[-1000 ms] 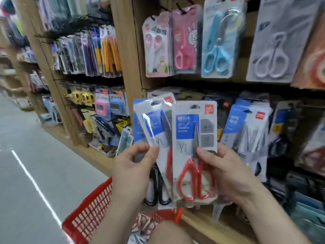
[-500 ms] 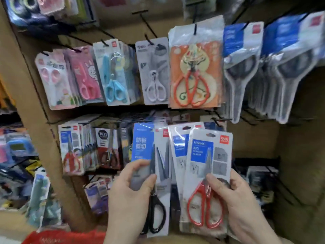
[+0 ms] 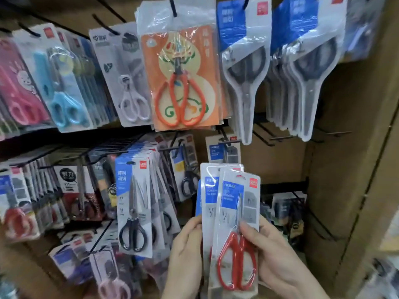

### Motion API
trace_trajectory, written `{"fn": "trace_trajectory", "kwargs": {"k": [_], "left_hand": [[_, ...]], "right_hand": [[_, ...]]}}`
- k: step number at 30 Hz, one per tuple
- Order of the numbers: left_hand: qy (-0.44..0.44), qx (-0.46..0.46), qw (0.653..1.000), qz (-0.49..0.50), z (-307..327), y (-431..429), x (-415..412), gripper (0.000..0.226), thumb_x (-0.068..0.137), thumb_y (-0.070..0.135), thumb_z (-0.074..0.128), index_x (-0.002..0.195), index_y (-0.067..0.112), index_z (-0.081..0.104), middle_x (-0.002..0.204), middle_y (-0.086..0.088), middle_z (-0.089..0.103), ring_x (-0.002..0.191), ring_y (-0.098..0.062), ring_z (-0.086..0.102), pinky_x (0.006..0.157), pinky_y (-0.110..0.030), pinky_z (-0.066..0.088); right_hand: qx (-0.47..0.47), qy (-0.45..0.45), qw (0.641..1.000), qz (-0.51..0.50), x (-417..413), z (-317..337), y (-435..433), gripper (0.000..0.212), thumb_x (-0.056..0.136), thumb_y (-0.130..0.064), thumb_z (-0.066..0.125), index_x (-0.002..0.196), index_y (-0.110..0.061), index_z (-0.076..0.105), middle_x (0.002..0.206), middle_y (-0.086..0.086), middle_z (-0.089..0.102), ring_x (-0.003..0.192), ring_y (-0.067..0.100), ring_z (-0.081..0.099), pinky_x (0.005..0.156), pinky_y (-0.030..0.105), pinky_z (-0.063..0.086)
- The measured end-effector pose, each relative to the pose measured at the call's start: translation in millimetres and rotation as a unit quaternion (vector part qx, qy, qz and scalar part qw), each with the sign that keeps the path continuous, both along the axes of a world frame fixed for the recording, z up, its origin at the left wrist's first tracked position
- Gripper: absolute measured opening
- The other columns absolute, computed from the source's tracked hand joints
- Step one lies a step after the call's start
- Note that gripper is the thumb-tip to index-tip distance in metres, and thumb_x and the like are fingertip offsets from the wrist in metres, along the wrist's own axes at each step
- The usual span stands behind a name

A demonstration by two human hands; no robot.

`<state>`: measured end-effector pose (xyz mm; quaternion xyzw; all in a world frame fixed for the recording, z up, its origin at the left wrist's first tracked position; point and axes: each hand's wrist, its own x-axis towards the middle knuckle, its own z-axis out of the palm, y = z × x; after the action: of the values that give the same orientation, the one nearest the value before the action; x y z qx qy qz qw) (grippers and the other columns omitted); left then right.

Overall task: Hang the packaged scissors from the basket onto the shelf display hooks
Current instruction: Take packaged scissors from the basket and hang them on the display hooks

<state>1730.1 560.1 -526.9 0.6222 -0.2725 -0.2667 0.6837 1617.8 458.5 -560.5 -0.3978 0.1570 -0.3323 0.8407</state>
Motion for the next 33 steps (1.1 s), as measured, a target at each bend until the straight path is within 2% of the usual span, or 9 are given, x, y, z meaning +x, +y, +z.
{"fn": "trace_trajectory", "kwargs": {"k": [2,4,6,8,11,14,16,26,33], "left_hand": [[-0.013,-0.012,0.999,0.043,1.3,-6.1,6.6,0.03,0.096,0.015,0.055,0.076,0.017,0.077,0.086,0.005,0.075,0.086,-0.005,0.07,0.07,-0.012,0.051],[-0.043,-0.021,0.997,0.063,2.8,-14.8,17.8,0.023,0.093,0.029,0.061,0.076,0.026,0.076,0.095,-0.003,0.072,0.094,-0.015,0.069,0.085,-0.032,0.055],[-0.085,-0.02,0.994,0.069,7.3,-25.5,28.3,0.016,0.089,0.032,0.066,0.077,0.038,0.075,0.096,-0.006,0.071,0.092,-0.021,0.068,0.087,-0.042,0.055],[-0.108,-0.023,0.992,0.063,14.2,-37.0,34.3,0.012,0.088,0.028,0.071,0.079,0.029,0.077,0.096,-0.01,0.071,0.092,-0.03,0.067,0.087,-0.046,0.055],[-0.107,-0.054,0.991,0.053,24.2,-52.7,40.5,0.013,0.093,0.022,0.067,0.086,0.017,0.076,0.09,-0.006,0.075,0.09,-0.028,0.07,0.085,-0.045,0.057],[-0.102,-0.08,0.99,0.045,33.2,-64.1,40.8,0.017,0.096,0.017,0.062,0.087,0.012,0.074,0.086,-0.001,0.077,0.085,-0.019,0.072,0.083,-0.037,0.057],[-0.102,-0.076,0.991,0.041,31.6,-68.2,40.8,0.018,0.097,0.017,0.061,0.085,0.014,0.074,0.086,-0.001,0.078,0.086,-0.021,0.073,0.086,-0.044,0.058],[-0.079,-0.075,0.993,0.033,28.2,-79.3,35.0,0.018,0.098,0.019,0.06,0.088,0.015,0.075,0.092,-0.009,0.078,0.093,-0.033,0.073,0.089,-0.059,0.055],[-0.126,-0.066,0.989,0.042,36.4,-85.8,28.7,0.022,0.096,0.024,0.063,0.079,0.027,0.076,0.087,-0.001,0.078,0.089,-0.027,0.074,0.086,-0.055,0.057]], "right_hand": [[-0.02,0.015,1.0,-0.003,2.8,-4.5,-5.1,0.051,0.068,-0.02,0.089,0.114,-0.007,0.071,0.118,0.025,0.069,0.102,0.039,0.07,0.087,0.047,0.059],[-0.034,0.026,0.999,-0.003,5.1,-8.7,-7.8,0.062,0.059,-0.025,0.094,0.113,-0.007,0.072,0.117,0.025,0.069,0.105,0.042,0.069,0.088,0.048,0.058],[-0.05,0.02,0.999,0.002,7.3,-10.8,-7.1,0.063,0.053,-0.027,0.094,0.11,-0.01,0.074,0.117,0.024,0.069,0.105,0.041,0.069,0.086,0.045,0.059],[-0.058,0.018,0.998,-0.011,6.7,-10.2,-7.0,0.063,0.05,-0.03,0.094,0.107,-0.012,0.075,0.116,0.023,0.07,0.104,0.039,0.07,0.083,0.041,0.06],[-0.045,0.035,0.995,-0.084,0.1,-6.8,-10.4,0.072,0.04,-0.038,0.099,0.104,-0.013,0.077,0.11,0.02,0.073,0.099,0.038,0.071,0.078,0.042,0.062],[-0.003,0.057,0.985,-0.163,-13.7,-7.0,-19.3,0.046,0.066,-0.021,0.078,0.11,-0.01,0.072,0.105,0.02,0.074,0.095,0.04,0.072,0.086,0.053,0.057],[0.008,0.08,0.98,-0.185,-22.8,-7.3,-24.5,0.041,0.072,-0.017,0.067,0.113,-0.013,0.068,0.103,0.019,0.075,0.093,0.039,0.073,0.091,0.054,0.053],[-0.023,0.143,0.968,-0.204,-39.1,-8.5,-27.4,0.048,0.069,-0.033,0.072,0.115,-0.02,0.066,0.102,0.011,0.077,0.093,0.034,0.074,0.092,0.058,0.053],[-0.059,0.155,0.961,-0.221,-40.0,-7.0,-26.1,0.04,0.071,-0.028,0.071,0.11,-0.023,0.068,0.098,0.004,0.078,0.089,0.025,0.076,0.083,0.05,0.058]]}}
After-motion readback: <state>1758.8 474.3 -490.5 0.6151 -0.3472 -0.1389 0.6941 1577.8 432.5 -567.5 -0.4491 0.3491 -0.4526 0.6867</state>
